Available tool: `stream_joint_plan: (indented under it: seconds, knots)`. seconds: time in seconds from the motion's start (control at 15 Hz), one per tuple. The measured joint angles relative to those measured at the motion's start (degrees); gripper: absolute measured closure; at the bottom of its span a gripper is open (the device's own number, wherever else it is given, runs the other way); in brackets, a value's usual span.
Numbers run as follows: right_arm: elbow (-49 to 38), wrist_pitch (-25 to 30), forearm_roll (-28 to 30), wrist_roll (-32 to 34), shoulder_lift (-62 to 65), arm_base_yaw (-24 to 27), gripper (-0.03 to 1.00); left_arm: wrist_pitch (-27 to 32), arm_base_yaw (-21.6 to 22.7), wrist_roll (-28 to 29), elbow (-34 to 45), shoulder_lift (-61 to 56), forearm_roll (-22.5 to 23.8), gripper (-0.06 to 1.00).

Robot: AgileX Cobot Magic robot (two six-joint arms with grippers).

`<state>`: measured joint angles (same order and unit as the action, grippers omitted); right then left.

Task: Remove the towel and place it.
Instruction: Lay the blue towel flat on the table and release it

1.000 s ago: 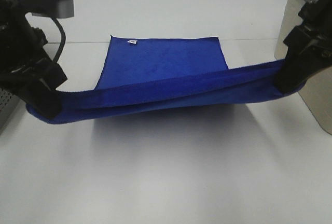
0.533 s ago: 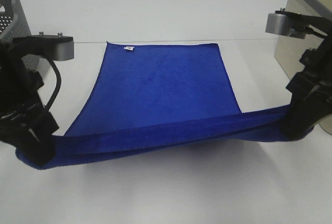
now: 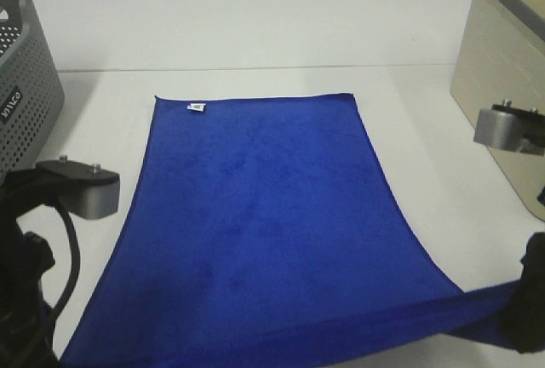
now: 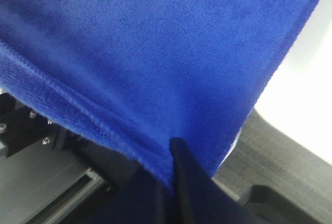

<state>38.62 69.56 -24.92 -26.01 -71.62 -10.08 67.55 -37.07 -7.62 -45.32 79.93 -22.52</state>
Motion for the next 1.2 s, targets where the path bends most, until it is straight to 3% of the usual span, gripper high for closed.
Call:
stream_joint_plan:
  seconds: [0.13, 0.4, 1.2]
  knots:
    - [-4.1, 0.1, -0.9, 0.0, 0.6, 0.0, 0.95, 0.1, -2.3, 0.4, 1.1, 0.0, -0.1, 0.94]
    - [-8.2, -0.1, -1.6, 0.1, 0.6, 0.0, 0.95, 0.2, -2.9, 2.3, 1.2, 0.2, -0.2, 0.94]
    - [-10.0, -0.4, -2.4, 5.9, -8.9, 0.0, 0.95, 0.2, -2.9, -0.5, 1.2, 13.8, -3.0, 0.94]
